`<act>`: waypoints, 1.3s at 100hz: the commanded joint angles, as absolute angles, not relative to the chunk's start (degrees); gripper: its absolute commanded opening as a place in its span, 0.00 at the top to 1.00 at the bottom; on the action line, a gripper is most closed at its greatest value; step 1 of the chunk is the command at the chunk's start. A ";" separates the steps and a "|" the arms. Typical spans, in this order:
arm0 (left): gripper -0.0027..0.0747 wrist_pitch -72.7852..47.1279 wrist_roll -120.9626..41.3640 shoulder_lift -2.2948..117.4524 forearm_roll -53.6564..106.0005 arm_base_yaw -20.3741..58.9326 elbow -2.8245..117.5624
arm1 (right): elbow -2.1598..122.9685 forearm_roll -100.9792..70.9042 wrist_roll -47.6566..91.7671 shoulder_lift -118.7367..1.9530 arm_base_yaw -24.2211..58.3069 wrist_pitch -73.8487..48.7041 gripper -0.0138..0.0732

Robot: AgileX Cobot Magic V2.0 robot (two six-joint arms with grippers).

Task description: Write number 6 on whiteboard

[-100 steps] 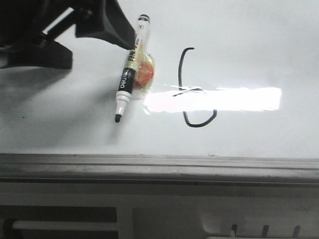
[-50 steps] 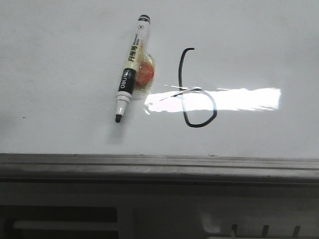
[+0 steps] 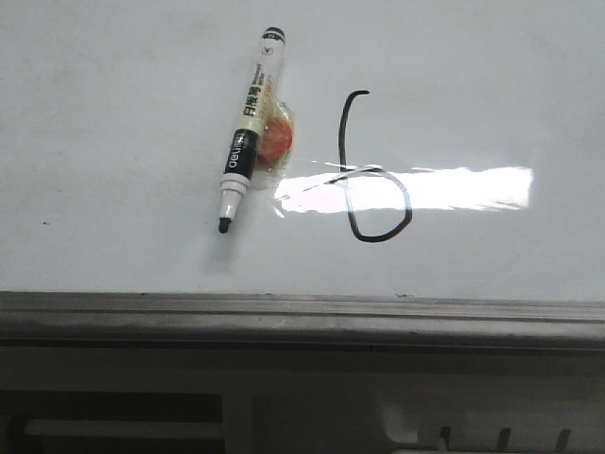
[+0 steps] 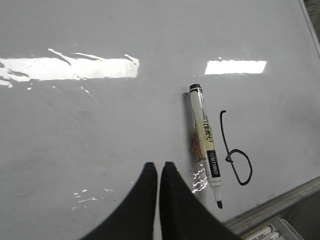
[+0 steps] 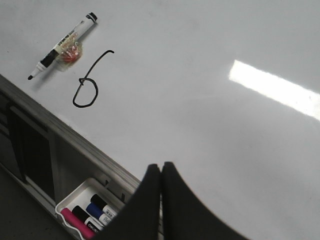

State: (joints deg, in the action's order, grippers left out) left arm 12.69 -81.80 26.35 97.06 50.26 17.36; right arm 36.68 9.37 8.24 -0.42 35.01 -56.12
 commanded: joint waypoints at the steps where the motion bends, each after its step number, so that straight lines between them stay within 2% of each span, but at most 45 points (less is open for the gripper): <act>1: 0.99 11.66 -81.87 26.58 96.02 50.16 18.85 | 37.66 10.41 8.09 -1.49 34.73 -52.07 0.90; 24: 0.99 12.74 -81.87 25.99 94.56 49.81 18.28 | 37.66 10.41 8.09 -1.49 34.73 -52.07 0.90; 38: 0.99 9.87 -78.33 21.28 76.07 45.36 14.85 | 37.66 10.41 8.09 -1.49 34.73 -52.07 0.90; 44: 0.99 8.18 -67.88 19.18 62.70 42.19 12.76 | 37.66 10.41 8.09 -1.49 34.73 -52.07 0.90; 60: 0.99 3.32 -16.05 14.07 13.45 31.81 6.90 | 37.66 10.41 8.09 -1.49 34.73 -52.07 0.90; 70: 0.99 -0.88 2.74 11.46 0.53 26.90 4.48 | 37.66 10.41 8.09 -1.49 34.73 -52.07 0.90; 94: 0.99 -2.67 4.40 4.48 -3.74 20.18 -1.55 | 37.66 10.41 8.09 -1.49 34.73 -52.07 0.90; 112: 0.99 -13.11 4.40 0.00 -3.31 15.60 -2.80 | 37.66 10.41 8.09 -1.49 34.73 -52.07 0.90; 130: 0.99 -17.19 4.40 -2.07 1.81 12.60 -2.80 | 37.66 10.41 8.09 -1.49 34.73 -52.07 0.90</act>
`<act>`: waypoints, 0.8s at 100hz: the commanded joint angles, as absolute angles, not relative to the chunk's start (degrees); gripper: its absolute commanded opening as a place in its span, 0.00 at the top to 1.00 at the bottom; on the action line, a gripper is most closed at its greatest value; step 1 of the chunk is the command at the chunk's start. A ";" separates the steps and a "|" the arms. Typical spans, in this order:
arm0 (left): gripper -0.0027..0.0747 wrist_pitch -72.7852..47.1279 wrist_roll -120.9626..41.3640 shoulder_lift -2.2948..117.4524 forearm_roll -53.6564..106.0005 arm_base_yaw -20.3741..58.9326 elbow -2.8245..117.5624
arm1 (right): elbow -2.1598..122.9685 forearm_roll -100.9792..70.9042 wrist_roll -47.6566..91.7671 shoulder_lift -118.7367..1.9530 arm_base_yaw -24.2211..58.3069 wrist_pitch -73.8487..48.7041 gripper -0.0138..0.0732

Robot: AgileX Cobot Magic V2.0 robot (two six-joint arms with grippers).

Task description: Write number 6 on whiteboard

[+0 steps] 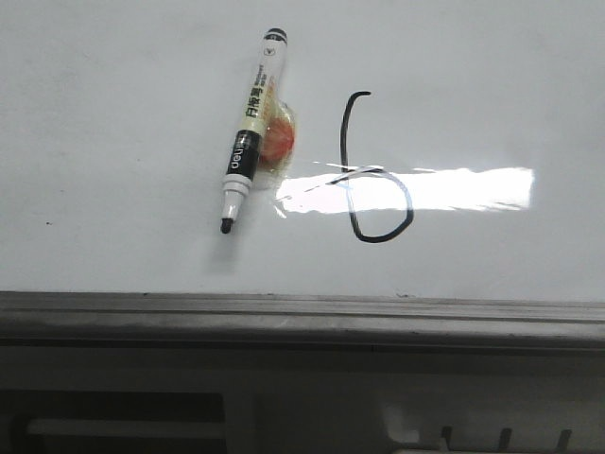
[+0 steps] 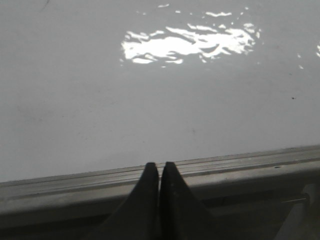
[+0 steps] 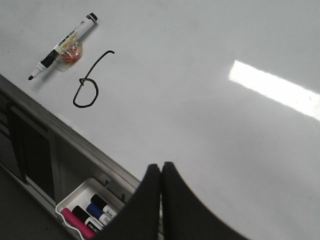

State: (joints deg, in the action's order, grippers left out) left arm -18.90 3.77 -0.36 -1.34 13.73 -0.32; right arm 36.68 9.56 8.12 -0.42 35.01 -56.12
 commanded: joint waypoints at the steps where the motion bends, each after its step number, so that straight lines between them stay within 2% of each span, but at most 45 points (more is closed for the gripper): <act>1: 0.99 -17.33 4.40 -2.07 2.10 12.58 -2.80 | 37.66 10.41 8.09 -1.49 34.73 -52.07 0.90; 80: 0.99 -17.54 4.40 -2.07 3.23 11.54 -2.80 | 37.66 10.41 8.09 -1.49 34.73 -52.07 0.90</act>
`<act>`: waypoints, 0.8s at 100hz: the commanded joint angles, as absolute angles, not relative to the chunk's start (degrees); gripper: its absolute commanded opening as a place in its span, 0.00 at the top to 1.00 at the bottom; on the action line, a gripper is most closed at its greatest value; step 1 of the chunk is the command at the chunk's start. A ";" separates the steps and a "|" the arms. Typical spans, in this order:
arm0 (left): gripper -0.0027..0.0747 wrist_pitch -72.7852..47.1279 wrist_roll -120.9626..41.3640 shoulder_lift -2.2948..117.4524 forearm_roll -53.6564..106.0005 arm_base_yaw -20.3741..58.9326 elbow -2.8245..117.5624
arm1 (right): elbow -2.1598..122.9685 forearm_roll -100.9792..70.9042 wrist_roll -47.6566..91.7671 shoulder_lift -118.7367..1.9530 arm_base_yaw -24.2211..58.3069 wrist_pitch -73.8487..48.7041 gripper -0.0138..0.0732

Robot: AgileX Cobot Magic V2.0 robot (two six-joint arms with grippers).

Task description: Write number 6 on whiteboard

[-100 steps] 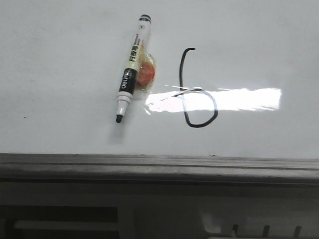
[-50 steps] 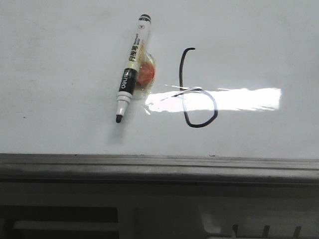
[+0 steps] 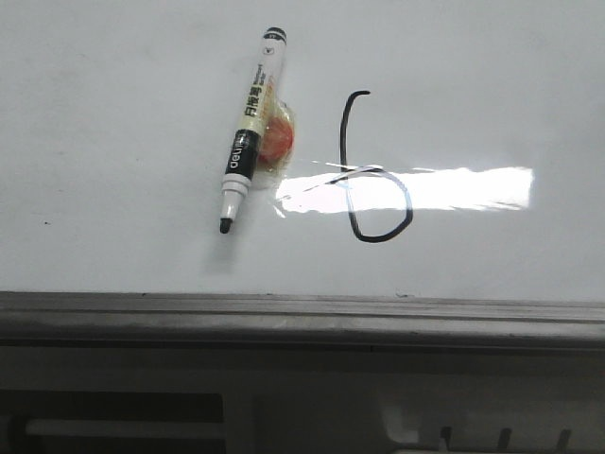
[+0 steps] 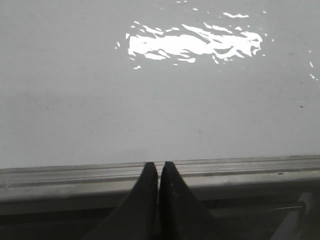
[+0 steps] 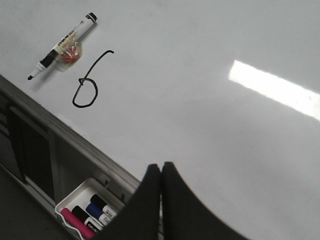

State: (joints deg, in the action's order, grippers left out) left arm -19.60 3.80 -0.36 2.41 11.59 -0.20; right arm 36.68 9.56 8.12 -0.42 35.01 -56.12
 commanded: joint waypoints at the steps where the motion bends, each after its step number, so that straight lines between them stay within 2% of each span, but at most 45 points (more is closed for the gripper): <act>1: 0.99 -17.54 4.40 -2.07 3.23 11.54 -2.80 | 37.66 10.41 8.09 -1.49 34.73 -52.07 0.90; 23: 0.99 -17.54 4.40 -2.07 3.23 11.54 -2.80 | 35.51 13.06 7.95 -1.49 32.88 -49.00 0.90; 43: 0.99 -17.54 4.40 -2.07 3.23 11.54 -2.80 | 23.40 13.33 1.69 -1.49 20.46 -27.00 0.90; 54: 0.99 -17.54 4.40 -2.07 3.23 11.54 -2.80 | 11.93 6.42 -3.02 -1.49 13.80 -12.64 0.90; 64: 0.99 -17.54 4.40 -2.07 3.23 11.54 -2.80 | 4.13 2.14 -3.02 -1.49 10.19 -4.38 0.90; 77: 0.99 -17.54 4.40 -2.07 3.23 11.54 -2.80 | -2.55 2.14 -3.02 -1.49 9.10 -3.60 0.90; 80: 0.99 -17.54 4.40 -2.07 3.23 11.54 -2.80 | -2.37 2.14 -3.02 -1.39 9.10 -7.78 0.90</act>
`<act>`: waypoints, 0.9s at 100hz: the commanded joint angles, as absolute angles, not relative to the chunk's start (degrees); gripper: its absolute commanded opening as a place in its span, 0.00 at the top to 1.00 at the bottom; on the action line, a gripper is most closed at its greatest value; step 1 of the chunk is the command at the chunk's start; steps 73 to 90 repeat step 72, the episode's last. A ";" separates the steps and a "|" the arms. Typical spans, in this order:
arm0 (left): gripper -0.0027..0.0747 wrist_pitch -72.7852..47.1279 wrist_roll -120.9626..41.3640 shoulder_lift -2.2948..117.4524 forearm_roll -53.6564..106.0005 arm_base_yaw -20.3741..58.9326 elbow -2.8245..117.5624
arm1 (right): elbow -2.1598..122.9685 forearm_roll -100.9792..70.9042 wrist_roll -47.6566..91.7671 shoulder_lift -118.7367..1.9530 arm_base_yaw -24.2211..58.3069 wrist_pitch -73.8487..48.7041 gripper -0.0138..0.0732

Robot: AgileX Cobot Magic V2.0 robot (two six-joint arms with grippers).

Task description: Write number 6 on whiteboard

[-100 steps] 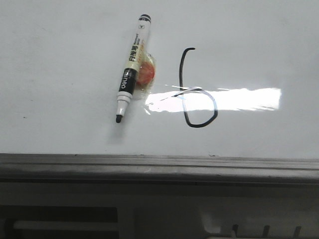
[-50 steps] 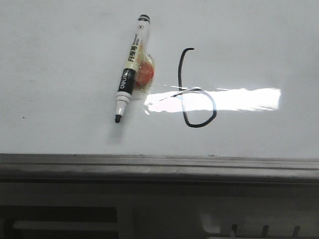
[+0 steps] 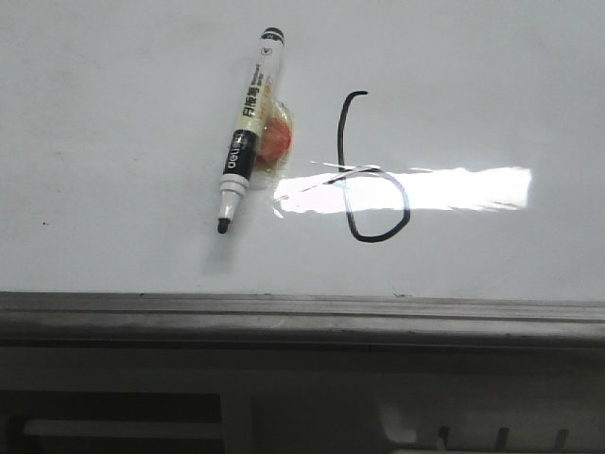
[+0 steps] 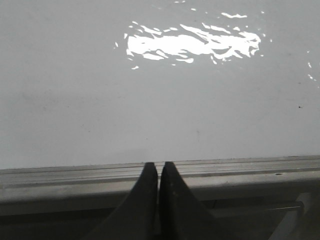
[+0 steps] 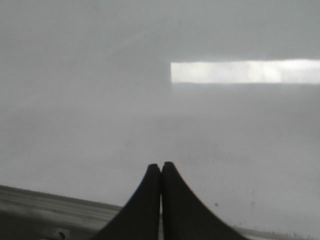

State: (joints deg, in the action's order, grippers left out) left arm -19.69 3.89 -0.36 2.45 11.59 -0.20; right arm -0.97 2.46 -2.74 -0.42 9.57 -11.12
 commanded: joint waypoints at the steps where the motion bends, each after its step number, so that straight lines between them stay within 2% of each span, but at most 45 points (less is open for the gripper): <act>1: 0.99 -17.54 4.40 -2.07 3.23 11.54 -2.80 | -2.25 2.14 -3.02 -1.27 9.10 -8.61 0.90; 13: 0.99 -17.54 4.40 -2.07 3.23 11.54 -2.80 | -2.32 2.14 -3.02 1.39 9.10 -17.82 0.90; 90: 0.99 -17.54 4.40 -2.07 3.23 11.54 -2.80 | -2.32 2.14 -3.02 1.63 9.02 -17.52 0.90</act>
